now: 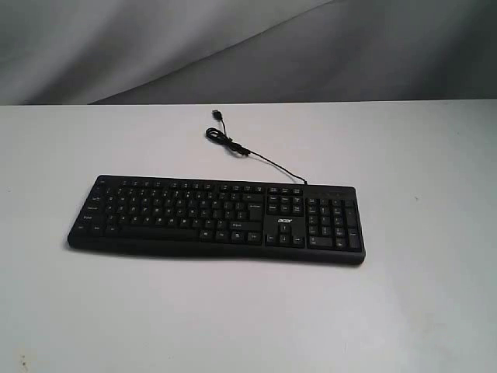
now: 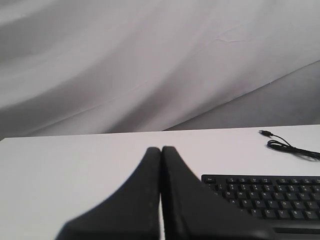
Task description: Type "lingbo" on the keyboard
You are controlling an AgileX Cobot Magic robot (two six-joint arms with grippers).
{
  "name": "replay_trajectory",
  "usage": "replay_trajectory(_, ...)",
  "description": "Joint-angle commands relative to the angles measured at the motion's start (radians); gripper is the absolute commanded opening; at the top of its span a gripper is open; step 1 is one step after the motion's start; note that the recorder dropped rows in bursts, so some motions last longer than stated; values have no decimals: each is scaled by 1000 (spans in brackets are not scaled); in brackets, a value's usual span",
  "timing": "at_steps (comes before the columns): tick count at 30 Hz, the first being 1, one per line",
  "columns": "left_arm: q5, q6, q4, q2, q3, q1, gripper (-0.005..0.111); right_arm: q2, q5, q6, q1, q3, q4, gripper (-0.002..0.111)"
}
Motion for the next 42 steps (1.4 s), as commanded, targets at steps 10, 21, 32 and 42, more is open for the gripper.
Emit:
replay_trajectory(10, -9, -2, 0, -5, 5, -7, 1, -3, -557, 330, -1, 4, -33, 0)
replay_trajectory(21, -9, -2, 0, -5, 5, -7, 1, 203, -688, 239, -1, -74, 143, 0)
replay_trajectory(32, -9, -2, 0, -5, 5, -7, 1, 827, -84, 250, -1, -622, -89, 0)
replay_trajectory(42, -9, -2, 0, -5, 5, -7, 1, 1419, 465, -238, 97, -1129, 119, 0)
